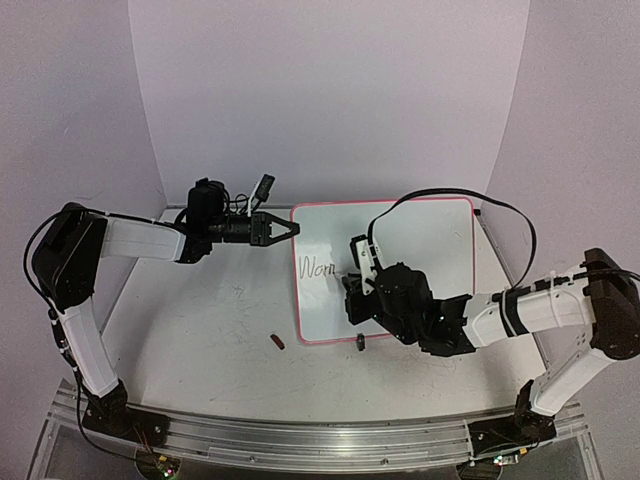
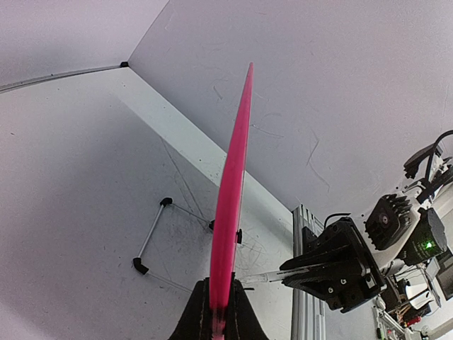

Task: Write a sentence on the whiteboard

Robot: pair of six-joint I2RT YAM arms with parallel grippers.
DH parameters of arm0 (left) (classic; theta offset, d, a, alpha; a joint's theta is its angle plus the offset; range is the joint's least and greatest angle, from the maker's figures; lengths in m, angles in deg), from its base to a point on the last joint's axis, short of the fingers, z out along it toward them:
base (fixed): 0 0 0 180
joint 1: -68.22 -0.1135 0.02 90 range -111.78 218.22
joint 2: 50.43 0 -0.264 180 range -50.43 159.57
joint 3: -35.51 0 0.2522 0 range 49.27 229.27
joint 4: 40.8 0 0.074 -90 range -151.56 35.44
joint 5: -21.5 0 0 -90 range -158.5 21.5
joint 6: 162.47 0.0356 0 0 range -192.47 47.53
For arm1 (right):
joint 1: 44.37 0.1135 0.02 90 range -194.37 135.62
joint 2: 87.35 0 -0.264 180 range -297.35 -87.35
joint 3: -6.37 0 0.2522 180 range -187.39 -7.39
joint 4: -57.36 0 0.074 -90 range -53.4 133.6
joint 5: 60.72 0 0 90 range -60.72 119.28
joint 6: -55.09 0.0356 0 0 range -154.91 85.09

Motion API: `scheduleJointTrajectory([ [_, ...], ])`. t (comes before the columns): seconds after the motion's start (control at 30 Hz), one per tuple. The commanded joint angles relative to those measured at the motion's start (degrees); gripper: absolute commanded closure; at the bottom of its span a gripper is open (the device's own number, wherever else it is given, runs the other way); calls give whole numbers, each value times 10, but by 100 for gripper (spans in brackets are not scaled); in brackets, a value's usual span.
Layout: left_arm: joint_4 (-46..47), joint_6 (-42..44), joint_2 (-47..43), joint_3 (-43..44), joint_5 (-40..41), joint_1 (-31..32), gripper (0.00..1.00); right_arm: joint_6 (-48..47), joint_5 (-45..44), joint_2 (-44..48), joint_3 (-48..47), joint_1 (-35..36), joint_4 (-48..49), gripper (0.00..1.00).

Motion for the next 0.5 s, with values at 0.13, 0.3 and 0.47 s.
scheduleJointTrajectory([
  [0.13,-15,-12,-17,3,-2,11,100,-26,-29,-6,-19,-6,21,100],
  [0.3,-15,-12,-17,3,-3,11,100,-29,-32,-7,-24,-11,27,100],
  [0.47,-15,-12,-15,4,-2,11,100,-31,-33,-8,-25,-16,31,100],
])
